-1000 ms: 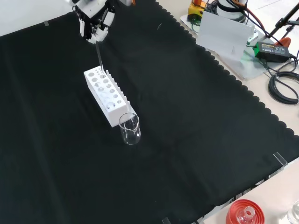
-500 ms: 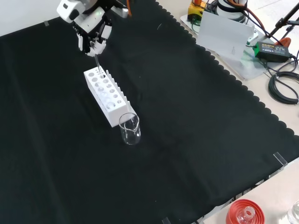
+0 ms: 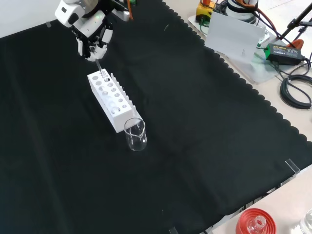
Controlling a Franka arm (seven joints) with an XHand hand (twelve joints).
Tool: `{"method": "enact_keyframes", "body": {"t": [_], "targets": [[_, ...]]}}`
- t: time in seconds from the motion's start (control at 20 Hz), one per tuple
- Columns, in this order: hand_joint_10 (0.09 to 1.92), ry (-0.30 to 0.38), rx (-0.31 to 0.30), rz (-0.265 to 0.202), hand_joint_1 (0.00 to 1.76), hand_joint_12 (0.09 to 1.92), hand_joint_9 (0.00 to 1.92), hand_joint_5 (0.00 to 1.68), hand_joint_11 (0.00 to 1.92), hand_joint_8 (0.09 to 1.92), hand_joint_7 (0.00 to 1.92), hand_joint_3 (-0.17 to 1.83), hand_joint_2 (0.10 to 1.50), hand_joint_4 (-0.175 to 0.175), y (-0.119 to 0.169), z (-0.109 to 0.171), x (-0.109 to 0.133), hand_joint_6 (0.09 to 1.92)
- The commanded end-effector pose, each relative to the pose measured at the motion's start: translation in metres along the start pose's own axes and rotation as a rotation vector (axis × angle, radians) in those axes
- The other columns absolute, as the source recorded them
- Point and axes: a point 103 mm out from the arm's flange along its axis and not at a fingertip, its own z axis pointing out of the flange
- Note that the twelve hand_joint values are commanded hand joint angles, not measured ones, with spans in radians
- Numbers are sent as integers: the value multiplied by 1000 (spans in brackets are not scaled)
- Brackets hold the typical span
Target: Put the glass rod back on the white test tube rack.
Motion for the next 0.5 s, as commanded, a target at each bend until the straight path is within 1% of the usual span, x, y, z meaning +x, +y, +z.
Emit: {"method": "enact_keyframes", "body": {"t": [0.05, 0.2, 0.25, 0.5], "targets": [[254, 9, 3, 5, 1184, 581, 1810, 1011, 1628, 543, 1569, -175, 1186, -175, -1, 2, -5, 990], [254, 12, 8, 2, 1184, 581, 1811, 1011, 1628, 543, 1569, -175, 1186, -175, -2, 3, -10, 990], [253, 11, 8, 14, 1184, 581, 1811, 1011, 1628, 543, 1568, -175, 1186, -175, -2, 3, -12, 991], [252, 26, 16, 28, 1183, 581, 1810, 1011, 1627, 543, 1567, -175, 1186, -175, -3, 6, -22, 991]]}}
